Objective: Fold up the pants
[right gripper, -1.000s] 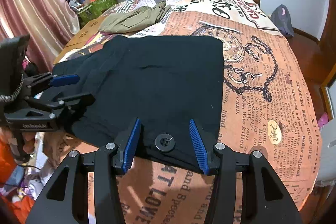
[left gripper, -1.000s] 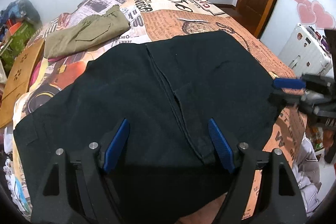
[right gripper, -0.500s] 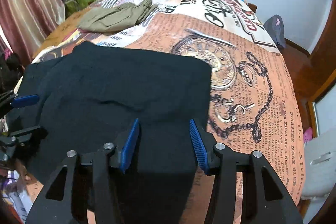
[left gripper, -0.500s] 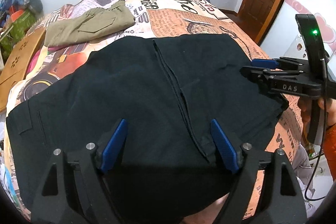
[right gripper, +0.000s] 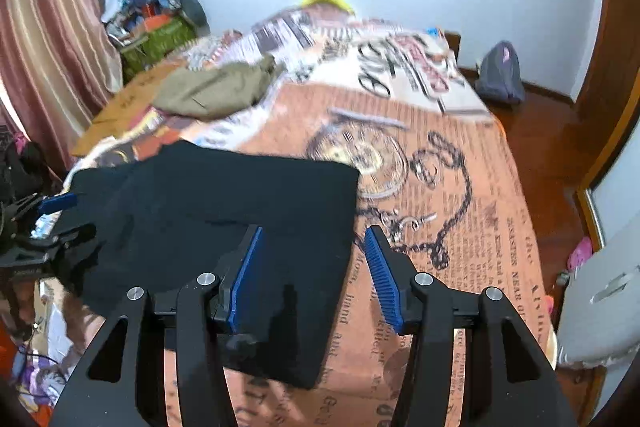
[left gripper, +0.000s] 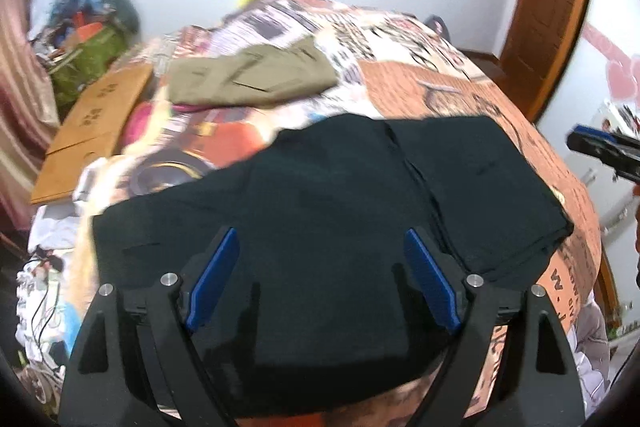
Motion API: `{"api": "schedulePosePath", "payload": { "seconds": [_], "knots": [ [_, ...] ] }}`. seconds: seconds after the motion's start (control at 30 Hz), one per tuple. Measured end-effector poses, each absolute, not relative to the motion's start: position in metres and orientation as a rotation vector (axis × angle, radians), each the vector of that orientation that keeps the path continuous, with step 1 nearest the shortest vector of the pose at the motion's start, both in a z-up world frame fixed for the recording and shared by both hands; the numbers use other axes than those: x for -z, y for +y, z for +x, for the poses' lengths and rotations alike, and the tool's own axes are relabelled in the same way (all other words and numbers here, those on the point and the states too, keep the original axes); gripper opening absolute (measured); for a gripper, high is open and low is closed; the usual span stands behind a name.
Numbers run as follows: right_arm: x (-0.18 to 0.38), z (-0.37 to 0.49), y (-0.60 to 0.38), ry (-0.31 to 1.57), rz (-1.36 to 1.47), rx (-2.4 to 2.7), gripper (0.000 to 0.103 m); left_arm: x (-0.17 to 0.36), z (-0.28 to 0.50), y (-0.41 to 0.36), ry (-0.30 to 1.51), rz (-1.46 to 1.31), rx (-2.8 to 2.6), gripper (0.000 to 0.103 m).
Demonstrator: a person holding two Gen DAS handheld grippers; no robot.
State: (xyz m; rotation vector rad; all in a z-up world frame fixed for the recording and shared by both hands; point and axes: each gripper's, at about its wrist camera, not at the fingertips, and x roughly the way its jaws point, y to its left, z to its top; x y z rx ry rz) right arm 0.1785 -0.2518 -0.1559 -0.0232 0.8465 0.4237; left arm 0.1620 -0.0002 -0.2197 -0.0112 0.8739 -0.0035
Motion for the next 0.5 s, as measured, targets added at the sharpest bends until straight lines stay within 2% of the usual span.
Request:
{"api": "schedulePosePath", "payload": {
  "seconds": [0.23, 0.5],
  "knots": [
    [0.136, 0.151, -0.219, 0.781, -0.021, -0.518, 0.048, 0.201, 0.123, 0.049, 0.825, -0.087, -0.082, 0.086],
    [0.144, 0.141, -0.161, 0.78, -0.042, -0.62, 0.048, 0.216, 0.08, 0.101, 0.855, -0.207, -0.172, 0.086]
  ]
}}
